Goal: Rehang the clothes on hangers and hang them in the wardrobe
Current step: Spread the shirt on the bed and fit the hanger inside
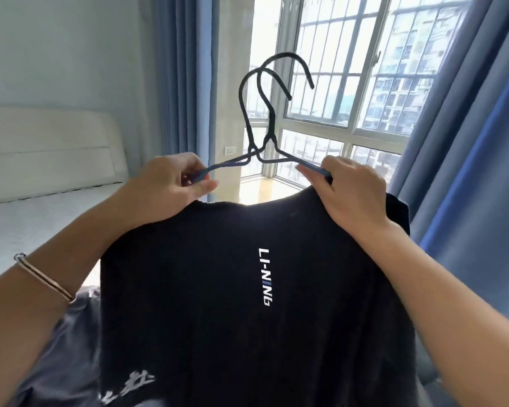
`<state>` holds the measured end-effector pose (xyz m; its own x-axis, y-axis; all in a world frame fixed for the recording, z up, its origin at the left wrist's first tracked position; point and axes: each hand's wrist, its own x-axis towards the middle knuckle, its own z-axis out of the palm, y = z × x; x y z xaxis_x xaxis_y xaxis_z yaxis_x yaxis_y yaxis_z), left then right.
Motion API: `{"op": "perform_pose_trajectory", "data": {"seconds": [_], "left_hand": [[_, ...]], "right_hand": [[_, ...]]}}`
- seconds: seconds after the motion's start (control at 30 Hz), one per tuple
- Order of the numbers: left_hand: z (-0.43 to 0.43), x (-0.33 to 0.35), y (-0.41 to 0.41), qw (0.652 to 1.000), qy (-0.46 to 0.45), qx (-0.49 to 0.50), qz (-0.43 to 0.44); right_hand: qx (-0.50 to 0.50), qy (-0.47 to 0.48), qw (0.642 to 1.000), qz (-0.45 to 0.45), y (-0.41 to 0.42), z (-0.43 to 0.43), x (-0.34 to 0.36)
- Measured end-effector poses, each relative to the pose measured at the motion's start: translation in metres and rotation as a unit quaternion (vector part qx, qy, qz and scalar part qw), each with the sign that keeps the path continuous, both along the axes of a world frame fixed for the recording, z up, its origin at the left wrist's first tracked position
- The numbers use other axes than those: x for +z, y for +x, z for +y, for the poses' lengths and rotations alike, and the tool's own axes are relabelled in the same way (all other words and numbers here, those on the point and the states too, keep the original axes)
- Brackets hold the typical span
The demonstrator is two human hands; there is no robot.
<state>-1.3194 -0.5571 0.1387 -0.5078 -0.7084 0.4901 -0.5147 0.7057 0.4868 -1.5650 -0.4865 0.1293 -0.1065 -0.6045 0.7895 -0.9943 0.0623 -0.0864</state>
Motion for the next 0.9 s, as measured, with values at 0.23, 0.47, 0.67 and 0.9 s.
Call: {"op": "perform_pose_trajectory", "data": {"seconds": [0.23,0.47,0.67,0.9], "left_hand": [[-0.075,-0.029,-0.030,0.991,-0.009,0.133,-0.001],[-0.153,-0.047,-0.066,0.964,-0.027,0.264,0.016],[-0.220,-0.043,-0.092,0.939,-0.055,0.338,0.005],[-0.278,-0.113,-0.077,0.902,0.149,0.402,-0.044]], "right_hand": [[0.091,0.034,0.989,-0.115,-0.037,-0.119,-0.016],[0.204,0.078,0.963,-0.156,-0.072,-0.237,-0.033],[0.275,0.106,0.938,-0.180,-0.093,-0.332,-0.028],[0.339,0.287,0.879,-0.172,-0.085,-0.411,-0.105]]}}
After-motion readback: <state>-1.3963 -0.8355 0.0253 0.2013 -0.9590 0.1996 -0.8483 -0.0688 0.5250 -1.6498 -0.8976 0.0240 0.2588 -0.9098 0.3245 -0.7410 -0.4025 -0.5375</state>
